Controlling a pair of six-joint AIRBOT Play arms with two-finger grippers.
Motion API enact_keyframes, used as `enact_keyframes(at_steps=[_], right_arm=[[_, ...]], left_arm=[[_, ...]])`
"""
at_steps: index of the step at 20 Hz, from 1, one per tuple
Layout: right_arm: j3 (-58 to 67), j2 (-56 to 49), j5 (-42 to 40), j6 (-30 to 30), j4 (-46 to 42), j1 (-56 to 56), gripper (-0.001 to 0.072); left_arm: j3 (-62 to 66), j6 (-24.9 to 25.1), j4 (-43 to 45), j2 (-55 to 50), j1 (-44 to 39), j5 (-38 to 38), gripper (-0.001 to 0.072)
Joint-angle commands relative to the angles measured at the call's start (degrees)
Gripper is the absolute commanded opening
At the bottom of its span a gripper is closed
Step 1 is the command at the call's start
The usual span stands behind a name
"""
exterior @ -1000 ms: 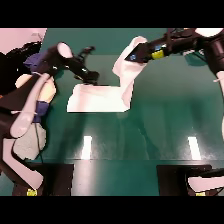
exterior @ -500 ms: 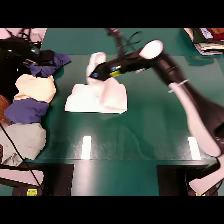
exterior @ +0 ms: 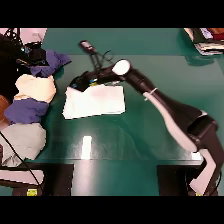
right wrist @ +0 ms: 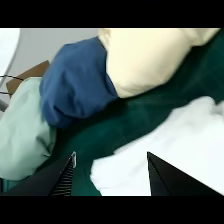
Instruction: Fold the shirts.
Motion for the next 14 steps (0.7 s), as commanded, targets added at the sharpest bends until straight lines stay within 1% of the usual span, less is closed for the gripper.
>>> enact_keyframes(at_steps=[1,3,5,6,7,8,11,14], right_arm=[[-9.4,6.1,8.7,8.6,-8.7,-9.5,0.0499],[-15.1,8.7,13.1,12.2,-14.0,-15.6,0.0499],[-20.5,9.9,14.6,13.9,-13.8,-21.0,0.0500],[-22.6,9.9,14.6,15.0,-13.7,-22.9,0.0538],[-25.0,9.9,14.3,15.1,-13.2,-24.5,0.0665],[-27.3,9.9,13.3,15.1,-11.6,-25.5,0.0705],[-33.4,9.4,9.2,15.0,-3.1,-26.2,0.0699],[-31.7,5.5,10.0,14.9,0.1,-23.2,0.0697]], left_arm=[[0.0,0.0,-0.2,0.1,0.1,-0.7,0.0020],[0.0,0.0,-0.4,0.0,0.0,-0.5,0.0020],[0.0,0.0,-1.4,0.0,0.1,-0.2,0.0020],[0.0,0.0,-1.8,0.0,0.0,0.2,0.0020],[0.0,0.0,-2.4,0.0,0.0,0.3,0.0020],[0.0,0.0,-2.8,0.0,0.0,0.6,0.0020],[0.0,0.0,-2.9,0.0,-0.1,1.3,0.0020],[0.0,0.0,-3.4,0.0,-0.1,1.6,0.0020]])
